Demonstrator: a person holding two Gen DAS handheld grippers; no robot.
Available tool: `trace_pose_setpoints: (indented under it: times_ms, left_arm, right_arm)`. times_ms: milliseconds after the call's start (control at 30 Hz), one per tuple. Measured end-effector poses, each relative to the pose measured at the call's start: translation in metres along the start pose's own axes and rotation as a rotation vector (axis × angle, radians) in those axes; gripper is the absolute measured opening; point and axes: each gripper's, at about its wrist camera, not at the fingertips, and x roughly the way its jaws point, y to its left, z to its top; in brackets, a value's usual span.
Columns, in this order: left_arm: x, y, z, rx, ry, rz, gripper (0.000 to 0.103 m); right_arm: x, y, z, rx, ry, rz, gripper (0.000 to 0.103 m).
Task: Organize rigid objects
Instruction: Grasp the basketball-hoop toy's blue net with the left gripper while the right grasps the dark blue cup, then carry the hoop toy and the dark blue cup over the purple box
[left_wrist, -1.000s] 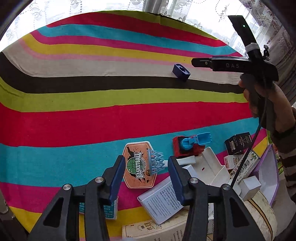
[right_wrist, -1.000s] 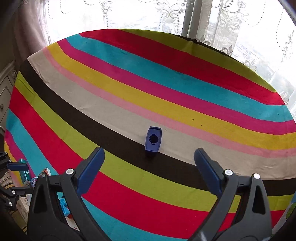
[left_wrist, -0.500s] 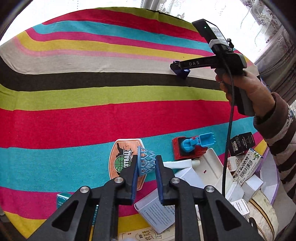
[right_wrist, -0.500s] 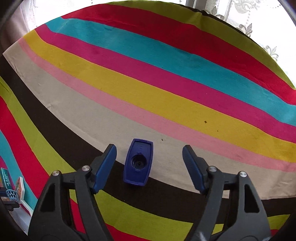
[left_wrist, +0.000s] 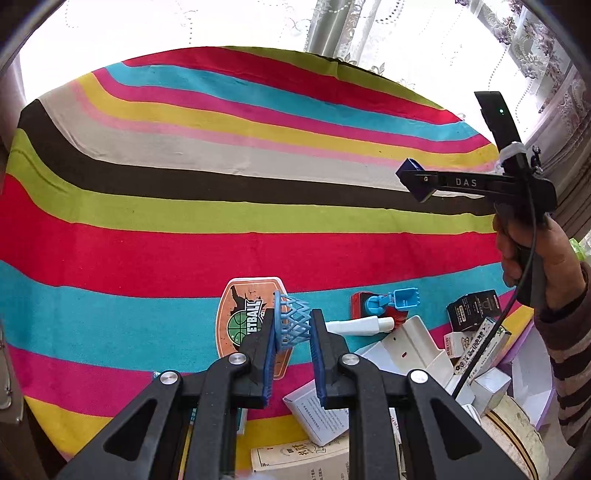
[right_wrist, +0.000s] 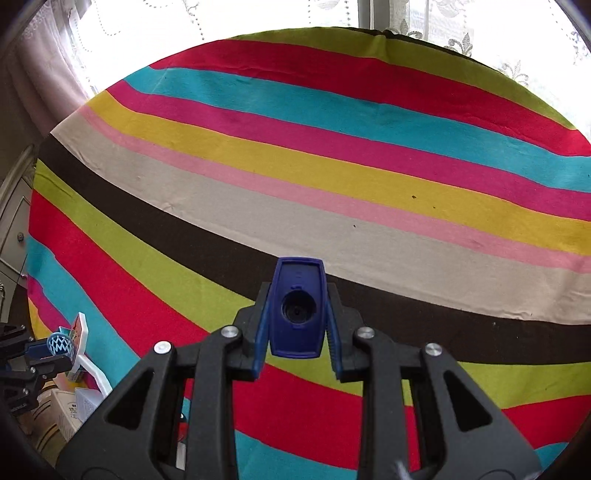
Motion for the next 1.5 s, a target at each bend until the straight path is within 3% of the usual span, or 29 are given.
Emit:
trace_pose_setpoints:
  times_ms: [333, 633, 1167, 1500]
  left_arm:
    - [-0.051, -0.007, -0.017, -0.045, -0.093, -0.023, 0.018]
    - [-0.071, -0.035, -0.042, -0.032, -0.130, -0.077, 0.018]
    - [-0.092, -0.111, -0.076, 0.064, -0.128, -0.216, 0.018]
    - [-0.098, -0.166, -0.093, 0.164, -0.103, -0.272, 0.018]
  right_arm:
    - [-0.100, 0.038, -0.062, 0.067, -0.110, -0.054, 0.031]
    - [-0.157, 0.064, -0.132, 0.111, -0.145, -0.140, 0.031]
    - [-0.233, 0.057, -0.233, 0.227, -0.172, -0.280, 0.031]
    - [-0.255, 0.043, -0.280, 0.265, -0.160, -0.377, 0.031]
